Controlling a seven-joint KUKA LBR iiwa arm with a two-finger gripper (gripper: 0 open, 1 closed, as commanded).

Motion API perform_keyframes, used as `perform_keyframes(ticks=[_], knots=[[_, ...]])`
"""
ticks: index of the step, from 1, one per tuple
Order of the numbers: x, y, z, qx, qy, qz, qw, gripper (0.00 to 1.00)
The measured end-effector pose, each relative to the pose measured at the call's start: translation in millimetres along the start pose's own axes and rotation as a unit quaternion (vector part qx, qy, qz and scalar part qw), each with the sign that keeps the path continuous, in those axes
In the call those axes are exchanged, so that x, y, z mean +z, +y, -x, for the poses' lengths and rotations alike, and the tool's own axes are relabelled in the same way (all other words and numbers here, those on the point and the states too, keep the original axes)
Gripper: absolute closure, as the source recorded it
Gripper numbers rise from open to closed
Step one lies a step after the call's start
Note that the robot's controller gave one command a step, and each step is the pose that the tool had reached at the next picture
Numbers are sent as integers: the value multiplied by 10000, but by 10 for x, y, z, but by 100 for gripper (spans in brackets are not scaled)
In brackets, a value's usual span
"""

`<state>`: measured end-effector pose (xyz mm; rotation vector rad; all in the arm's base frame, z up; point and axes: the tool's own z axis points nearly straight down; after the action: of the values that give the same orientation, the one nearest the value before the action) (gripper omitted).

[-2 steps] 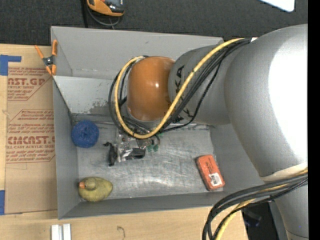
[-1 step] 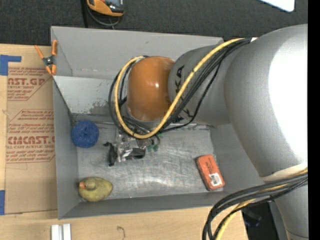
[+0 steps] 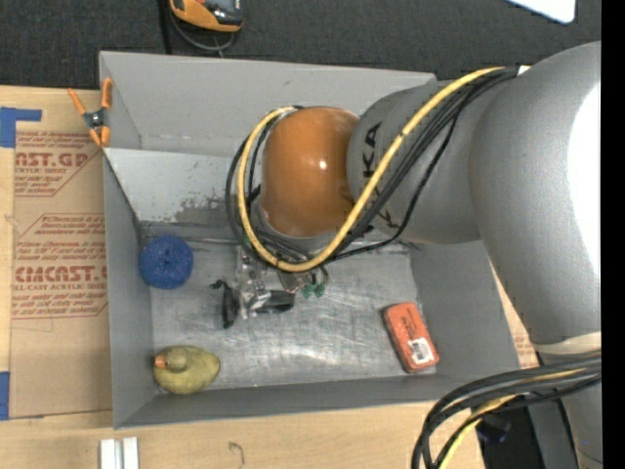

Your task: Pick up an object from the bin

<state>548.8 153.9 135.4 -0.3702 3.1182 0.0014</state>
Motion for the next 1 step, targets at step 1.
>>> perform_keyframes(ticks=[1], knots=[[0,1,0,-1,0,2,10000,0]])
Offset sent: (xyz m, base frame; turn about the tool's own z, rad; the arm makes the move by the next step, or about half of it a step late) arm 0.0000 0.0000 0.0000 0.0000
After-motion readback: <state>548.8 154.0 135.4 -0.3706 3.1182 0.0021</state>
